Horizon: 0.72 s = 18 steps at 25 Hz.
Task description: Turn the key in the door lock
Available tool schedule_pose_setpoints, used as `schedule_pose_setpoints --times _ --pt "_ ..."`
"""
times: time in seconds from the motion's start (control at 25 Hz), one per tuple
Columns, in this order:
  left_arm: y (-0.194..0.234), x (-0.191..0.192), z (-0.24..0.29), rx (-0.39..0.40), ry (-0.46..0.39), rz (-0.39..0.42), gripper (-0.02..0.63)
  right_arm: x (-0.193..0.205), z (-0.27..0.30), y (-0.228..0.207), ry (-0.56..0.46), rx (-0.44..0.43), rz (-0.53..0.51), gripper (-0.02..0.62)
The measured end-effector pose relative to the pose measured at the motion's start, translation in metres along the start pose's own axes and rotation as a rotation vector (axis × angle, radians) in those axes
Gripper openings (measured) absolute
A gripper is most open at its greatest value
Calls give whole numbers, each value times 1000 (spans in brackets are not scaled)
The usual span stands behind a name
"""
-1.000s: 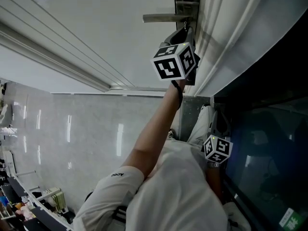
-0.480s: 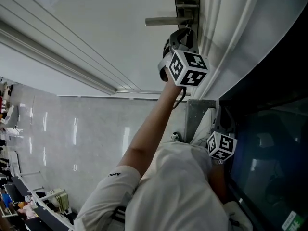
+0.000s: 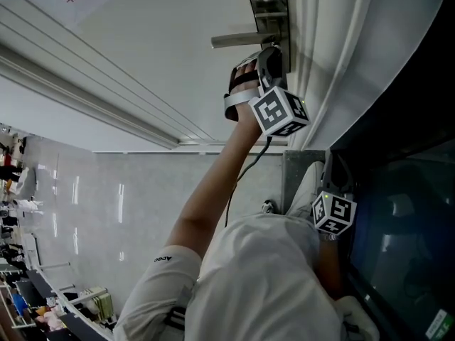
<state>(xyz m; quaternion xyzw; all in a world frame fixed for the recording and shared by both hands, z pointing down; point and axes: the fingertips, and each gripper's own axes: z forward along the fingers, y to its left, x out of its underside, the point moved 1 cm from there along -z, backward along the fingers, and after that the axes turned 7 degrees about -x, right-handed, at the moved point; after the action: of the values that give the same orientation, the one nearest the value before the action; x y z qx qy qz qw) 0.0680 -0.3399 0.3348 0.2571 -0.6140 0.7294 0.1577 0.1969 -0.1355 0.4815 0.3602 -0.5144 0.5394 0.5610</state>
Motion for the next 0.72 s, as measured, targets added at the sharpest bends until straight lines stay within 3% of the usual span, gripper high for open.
schedule_pose_setpoints --times 0.28,0.4,0.44,0.52,0.72 --pt "0 1 -6 -50 -63 -53 38 9 -2 8 23 -5 4 2" --pt "-3 6 -11 -25 -91 -164 65 11 -3 7 36 -3 2 2" --pt "-3 8 -13 7 -100 -249 109 12 -3 6 41 0 2 2" --pt "-1 10 -18 95 -123 -495 167 16 -2 5 53 5 2 2" --pt "17 20 -24 324 -176 -1326 185 21 -1 11 73 -6 -10 2"
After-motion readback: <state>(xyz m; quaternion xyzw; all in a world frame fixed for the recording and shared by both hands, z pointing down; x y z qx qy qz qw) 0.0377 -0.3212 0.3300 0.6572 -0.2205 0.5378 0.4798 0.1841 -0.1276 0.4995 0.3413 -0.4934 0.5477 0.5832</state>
